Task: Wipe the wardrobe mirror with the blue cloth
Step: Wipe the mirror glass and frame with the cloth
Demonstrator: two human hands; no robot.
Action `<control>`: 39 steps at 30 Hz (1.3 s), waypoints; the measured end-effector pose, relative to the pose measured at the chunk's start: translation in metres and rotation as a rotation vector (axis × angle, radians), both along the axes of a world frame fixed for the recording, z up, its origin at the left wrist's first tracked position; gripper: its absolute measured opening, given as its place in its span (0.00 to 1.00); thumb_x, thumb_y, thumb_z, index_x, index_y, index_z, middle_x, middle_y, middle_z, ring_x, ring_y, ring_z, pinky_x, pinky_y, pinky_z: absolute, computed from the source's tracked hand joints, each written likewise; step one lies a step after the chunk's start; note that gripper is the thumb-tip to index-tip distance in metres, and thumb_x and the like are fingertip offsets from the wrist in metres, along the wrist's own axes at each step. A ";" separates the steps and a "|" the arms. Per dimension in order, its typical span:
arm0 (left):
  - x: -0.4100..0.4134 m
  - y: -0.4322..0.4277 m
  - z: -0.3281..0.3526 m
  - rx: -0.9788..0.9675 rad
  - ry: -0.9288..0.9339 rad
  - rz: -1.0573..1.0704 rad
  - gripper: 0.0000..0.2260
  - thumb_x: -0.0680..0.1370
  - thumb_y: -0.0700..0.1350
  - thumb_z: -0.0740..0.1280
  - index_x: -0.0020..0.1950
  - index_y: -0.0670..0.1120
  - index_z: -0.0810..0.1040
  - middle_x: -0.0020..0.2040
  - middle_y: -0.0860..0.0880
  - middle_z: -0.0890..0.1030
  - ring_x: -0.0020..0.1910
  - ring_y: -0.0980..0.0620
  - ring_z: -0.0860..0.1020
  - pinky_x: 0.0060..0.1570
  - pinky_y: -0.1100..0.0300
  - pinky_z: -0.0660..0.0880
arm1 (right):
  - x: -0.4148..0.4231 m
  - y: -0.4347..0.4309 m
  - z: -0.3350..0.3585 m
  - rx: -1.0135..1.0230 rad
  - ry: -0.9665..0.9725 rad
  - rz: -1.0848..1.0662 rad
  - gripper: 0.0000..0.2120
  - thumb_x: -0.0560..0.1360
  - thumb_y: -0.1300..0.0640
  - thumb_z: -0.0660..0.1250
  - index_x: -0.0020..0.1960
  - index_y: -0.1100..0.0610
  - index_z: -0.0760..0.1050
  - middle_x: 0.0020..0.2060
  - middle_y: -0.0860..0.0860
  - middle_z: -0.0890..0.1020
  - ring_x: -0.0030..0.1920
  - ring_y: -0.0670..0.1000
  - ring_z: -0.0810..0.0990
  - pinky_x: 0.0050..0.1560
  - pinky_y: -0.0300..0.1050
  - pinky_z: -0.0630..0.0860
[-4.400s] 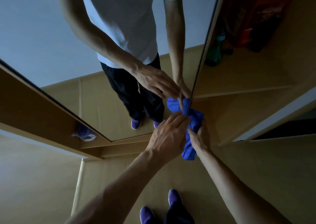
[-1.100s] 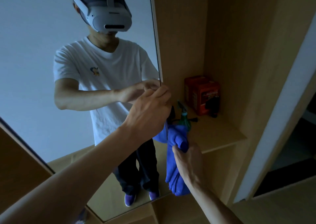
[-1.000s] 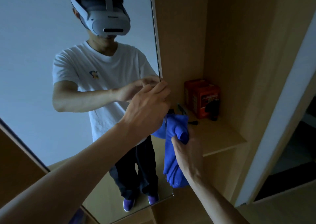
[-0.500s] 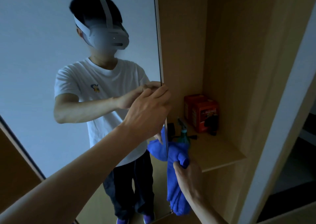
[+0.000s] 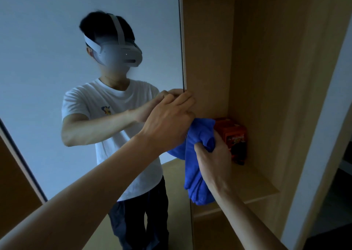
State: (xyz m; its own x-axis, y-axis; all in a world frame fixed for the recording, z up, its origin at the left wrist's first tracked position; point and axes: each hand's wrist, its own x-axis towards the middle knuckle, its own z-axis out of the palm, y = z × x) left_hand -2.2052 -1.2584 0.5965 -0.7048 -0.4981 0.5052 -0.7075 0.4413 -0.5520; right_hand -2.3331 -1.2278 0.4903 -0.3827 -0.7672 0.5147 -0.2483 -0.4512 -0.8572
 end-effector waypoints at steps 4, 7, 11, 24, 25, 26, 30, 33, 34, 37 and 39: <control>-0.004 0.004 0.001 -0.042 -0.011 -0.002 0.14 0.73 0.46 0.58 0.45 0.52 0.85 0.58 0.52 0.80 0.67 0.49 0.74 0.59 0.53 0.64 | -0.001 0.004 -0.014 0.021 -0.008 -0.002 0.02 0.70 0.66 0.66 0.40 0.63 0.73 0.30 0.57 0.77 0.29 0.49 0.75 0.30 0.38 0.71; -0.001 0.002 0.001 -0.025 -0.012 -0.016 0.18 0.73 0.47 0.53 0.44 0.51 0.84 0.55 0.51 0.81 0.66 0.50 0.76 0.57 0.53 0.65 | -0.001 0.006 -0.038 0.092 -0.017 -0.016 0.03 0.70 0.57 0.66 0.38 0.53 0.73 0.31 0.45 0.80 0.29 0.40 0.77 0.30 0.31 0.70; 0.002 -0.001 0.003 -0.020 -0.026 -0.013 0.18 0.73 0.49 0.54 0.46 0.52 0.83 0.57 0.52 0.81 0.66 0.50 0.75 0.58 0.54 0.62 | -0.009 0.012 -0.063 0.234 0.058 0.148 0.13 0.71 0.52 0.65 0.49 0.36 0.68 0.41 0.24 0.77 0.41 0.30 0.78 0.38 0.29 0.72; -0.003 0.007 0.030 -0.165 -0.050 0.089 0.07 0.72 0.49 0.66 0.42 0.54 0.85 0.65 0.51 0.80 0.73 0.49 0.72 0.58 0.53 0.58 | -0.005 -0.005 0.037 -0.057 0.017 0.018 0.09 0.72 0.63 0.67 0.36 0.59 0.68 0.26 0.51 0.72 0.25 0.47 0.69 0.27 0.39 0.67; -0.004 0.007 0.036 -0.190 -0.048 0.096 0.09 0.73 0.49 0.65 0.44 0.54 0.85 0.65 0.51 0.79 0.73 0.50 0.72 0.57 0.53 0.58 | -0.005 -0.006 0.046 -0.077 0.013 0.024 0.12 0.72 0.63 0.67 0.34 0.57 0.66 0.24 0.47 0.69 0.24 0.45 0.67 0.26 0.37 0.64; -0.004 0.006 0.041 -0.208 -0.040 0.093 0.09 0.73 0.49 0.64 0.45 0.54 0.85 0.65 0.52 0.79 0.73 0.50 0.72 0.56 0.53 0.58 | -0.004 -0.007 0.054 -0.092 0.007 0.036 0.13 0.72 0.64 0.67 0.33 0.55 0.65 0.22 0.45 0.68 0.23 0.44 0.65 0.26 0.35 0.63; -0.002 0.000 0.063 -0.249 -0.023 0.088 0.10 0.72 0.47 0.64 0.43 0.54 0.85 0.62 0.52 0.81 0.71 0.50 0.73 0.53 0.53 0.59 | -0.004 -0.007 0.065 -0.130 0.006 0.051 0.14 0.72 0.64 0.66 0.34 0.53 0.65 0.22 0.44 0.70 0.24 0.42 0.67 0.27 0.35 0.64; 0.001 -0.003 0.072 -0.272 -0.030 0.081 0.09 0.72 0.46 0.66 0.44 0.53 0.85 0.62 0.51 0.81 0.73 0.51 0.73 0.54 0.51 0.60 | -0.006 -0.006 0.051 -0.127 0.016 0.025 0.08 0.71 0.65 0.66 0.37 0.57 0.70 0.27 0.50 0.74 0.28 0.45 0.72 0.30 0.38 0.70; 0.002 -0.004 0.074 -0.277 -0.032 0.078 0.08 0.72 0.46 0.67 0.45 0.53 0.86 0.62 0.50 0.81 0.73 0.50 0.72 0.54 0.51 0.60 | -0.007 -0.006 0.044 -0.115 0.024 0.019 0.07 0.71 0.65 0.67 0.38 0.57 0.71 0.28 0.51 0.76 0.29 0.45 0.75 0.32 0.38 0.71; 0.003 -0.005 0.078 -0.279 -0.024 0.062 0.07 0.72 0.45 0.68 0.46 0.53 0.86 0.64 0.49 0.80 0.75 0.49 0.71 0.55 0.50 0.61 | -0.008 -0.004 0.026 -0.039 0.023 0.022 0.07 0.71 0.67 0.67 0.38 0.57 0.73 0.28 0.50 0.78 0.30 0.44 0.77 0.33 0.33 0.71; 0.002 -0.005 0.082 -0.287 -0.017 0.051 0.08 0.73 0.45 0.67 0.46 0.53 0.86 0.65 0.47 0.80 0.75 0.48 0.70 0.56 0.49 0.61 | -0.007 -0.002 0.020 -0.016 0.013 0.025 0.07 0.71 0.67 0.67 0.39 0.57 0.74 0.30 0.49 0.79 0.32 0.43 0.78 0.34 0.31 0.72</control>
